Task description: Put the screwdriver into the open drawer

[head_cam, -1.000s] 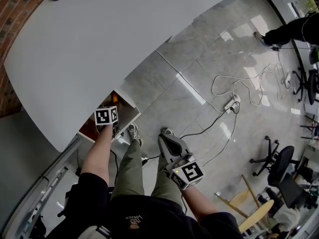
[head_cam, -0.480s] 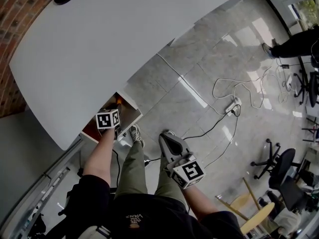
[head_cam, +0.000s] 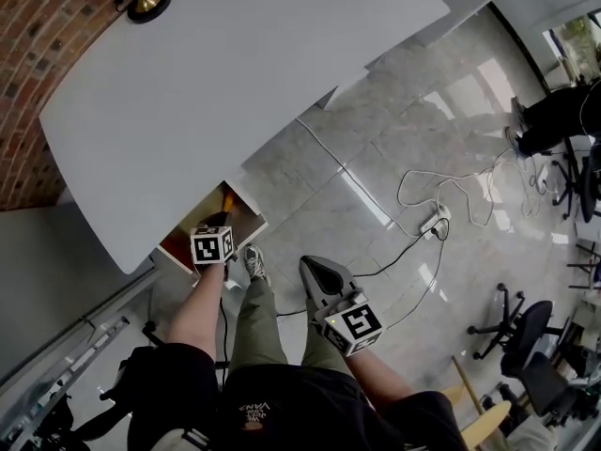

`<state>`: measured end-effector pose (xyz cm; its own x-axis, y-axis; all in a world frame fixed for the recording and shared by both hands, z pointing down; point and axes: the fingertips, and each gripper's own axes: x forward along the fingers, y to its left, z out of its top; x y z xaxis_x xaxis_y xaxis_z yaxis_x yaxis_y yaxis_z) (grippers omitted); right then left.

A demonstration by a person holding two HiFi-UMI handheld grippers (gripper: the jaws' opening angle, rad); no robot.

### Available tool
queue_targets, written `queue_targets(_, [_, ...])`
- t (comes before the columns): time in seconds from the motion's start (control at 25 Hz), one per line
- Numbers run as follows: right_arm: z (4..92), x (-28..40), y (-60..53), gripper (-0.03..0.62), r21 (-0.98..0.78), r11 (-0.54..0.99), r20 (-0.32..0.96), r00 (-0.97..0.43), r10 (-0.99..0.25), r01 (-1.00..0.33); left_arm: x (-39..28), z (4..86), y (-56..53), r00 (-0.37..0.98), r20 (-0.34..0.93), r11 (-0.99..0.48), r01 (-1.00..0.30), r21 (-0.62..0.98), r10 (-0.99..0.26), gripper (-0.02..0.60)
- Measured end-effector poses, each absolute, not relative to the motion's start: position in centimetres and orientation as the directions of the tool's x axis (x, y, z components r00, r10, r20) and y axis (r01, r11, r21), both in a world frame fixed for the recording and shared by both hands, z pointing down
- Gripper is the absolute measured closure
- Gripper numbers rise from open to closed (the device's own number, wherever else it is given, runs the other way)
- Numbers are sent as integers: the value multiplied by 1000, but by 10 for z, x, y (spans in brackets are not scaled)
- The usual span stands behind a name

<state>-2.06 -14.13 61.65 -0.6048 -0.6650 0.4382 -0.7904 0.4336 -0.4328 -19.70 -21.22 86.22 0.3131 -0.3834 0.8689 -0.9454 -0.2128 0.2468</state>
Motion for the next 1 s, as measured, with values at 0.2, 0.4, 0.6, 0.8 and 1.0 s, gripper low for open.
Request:
queue_targets(0.2, [600, -16, -138, 599, -422, 492, 423, -645, -636, -762, -188, 820, -203, 332, 820, -192, -943, 272, -467, 568])
queue_targets(0.4, [581, -18, -131, 599, -413, 556, 403, -692, -599, -722, -180, 767, -190, 360, 758, -201, -933, 298, -544, 574])
queue_targets(0.6, [563, -21, -123, 599, -403, 633, 380, -750, -541, -661, -168, 707, -171, 356, 700, -224, -934, 278, -619, 574])
queue_targets(0.8, [542, -26, -118, 599, -385, 696, 351, -794, -496, -606, -171, 650, -155, 329, 640, -218, -944, 249, -694, 574])
queue_targets(1.0, [526, -30, -109, 599, -373, 737, 327, -823, -464, -563, -179, 597, -144, 294, 568, -216, -955, 202, -769, 574])
